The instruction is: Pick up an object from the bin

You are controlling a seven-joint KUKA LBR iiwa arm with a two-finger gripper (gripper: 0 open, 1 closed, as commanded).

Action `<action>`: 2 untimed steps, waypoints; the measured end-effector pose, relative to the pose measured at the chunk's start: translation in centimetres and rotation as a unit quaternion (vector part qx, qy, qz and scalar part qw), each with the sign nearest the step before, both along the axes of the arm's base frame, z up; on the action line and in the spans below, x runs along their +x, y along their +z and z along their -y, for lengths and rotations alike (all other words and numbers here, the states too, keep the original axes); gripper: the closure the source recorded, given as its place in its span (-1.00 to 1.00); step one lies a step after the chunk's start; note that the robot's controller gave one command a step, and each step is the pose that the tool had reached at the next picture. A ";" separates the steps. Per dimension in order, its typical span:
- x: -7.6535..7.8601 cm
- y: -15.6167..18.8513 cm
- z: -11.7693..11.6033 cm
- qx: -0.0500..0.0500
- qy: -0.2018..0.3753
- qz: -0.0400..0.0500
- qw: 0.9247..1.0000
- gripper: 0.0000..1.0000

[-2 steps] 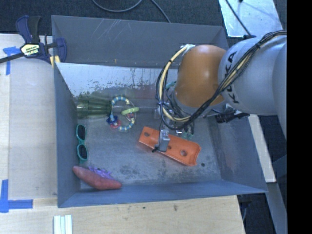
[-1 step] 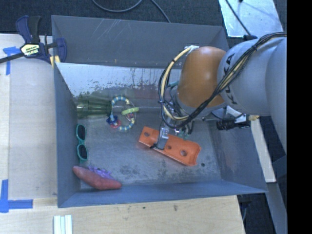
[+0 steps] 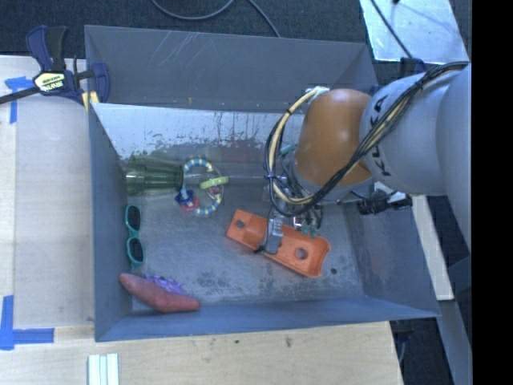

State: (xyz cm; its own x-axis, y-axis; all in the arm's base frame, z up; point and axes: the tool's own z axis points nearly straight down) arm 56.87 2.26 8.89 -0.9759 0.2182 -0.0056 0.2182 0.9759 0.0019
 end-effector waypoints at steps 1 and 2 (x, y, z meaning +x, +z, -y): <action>-1.6 -1.8 -0.5 0.002 -0.114 0.002 0.994 1.00; -1.6 -1.8 -0.5 0.002 -0.114 0.002 0.994 1.00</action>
Offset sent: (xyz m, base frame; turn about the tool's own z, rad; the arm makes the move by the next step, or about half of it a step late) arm 0.0000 0.0000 0.0000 0.0000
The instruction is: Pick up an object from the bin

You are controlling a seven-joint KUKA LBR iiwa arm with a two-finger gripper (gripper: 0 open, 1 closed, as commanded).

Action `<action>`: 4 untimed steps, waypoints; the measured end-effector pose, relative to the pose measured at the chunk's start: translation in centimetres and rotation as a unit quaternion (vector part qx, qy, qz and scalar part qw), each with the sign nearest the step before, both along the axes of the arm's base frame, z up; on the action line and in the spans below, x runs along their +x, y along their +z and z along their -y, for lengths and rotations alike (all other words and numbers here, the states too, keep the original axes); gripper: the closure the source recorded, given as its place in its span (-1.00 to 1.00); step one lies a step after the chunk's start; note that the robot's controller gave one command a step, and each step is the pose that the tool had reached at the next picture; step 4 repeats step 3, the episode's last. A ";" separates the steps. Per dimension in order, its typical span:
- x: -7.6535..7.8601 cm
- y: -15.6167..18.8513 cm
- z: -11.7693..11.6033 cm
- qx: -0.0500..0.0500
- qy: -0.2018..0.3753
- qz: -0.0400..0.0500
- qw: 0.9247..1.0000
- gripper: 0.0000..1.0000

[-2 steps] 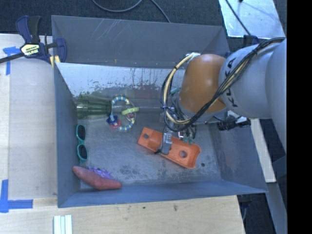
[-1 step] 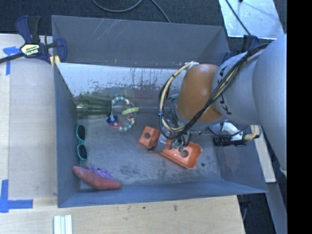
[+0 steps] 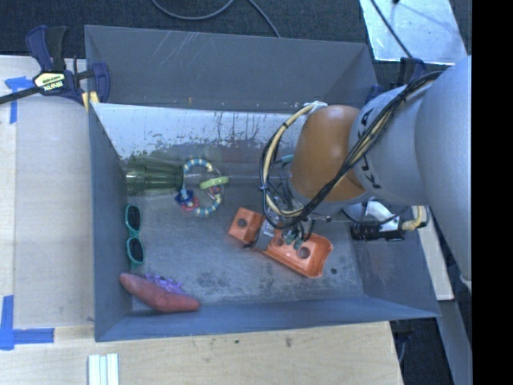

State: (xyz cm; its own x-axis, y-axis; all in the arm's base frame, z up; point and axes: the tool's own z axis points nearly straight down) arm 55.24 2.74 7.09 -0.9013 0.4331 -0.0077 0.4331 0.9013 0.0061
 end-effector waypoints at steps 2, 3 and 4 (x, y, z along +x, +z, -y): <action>1.9 12.0 -1.6 0.000 -0.035 0.001 0.999 1.00; 1.7 16.6 -1.3 0.000 -0.042 -0.002 0.999 1.00; 1.7 16.6 -1.3 0.000 -0.042 -0.002 0.999 1.00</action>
Offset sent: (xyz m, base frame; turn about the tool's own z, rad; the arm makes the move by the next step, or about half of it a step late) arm 0.0000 0.0000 0.0000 0.0000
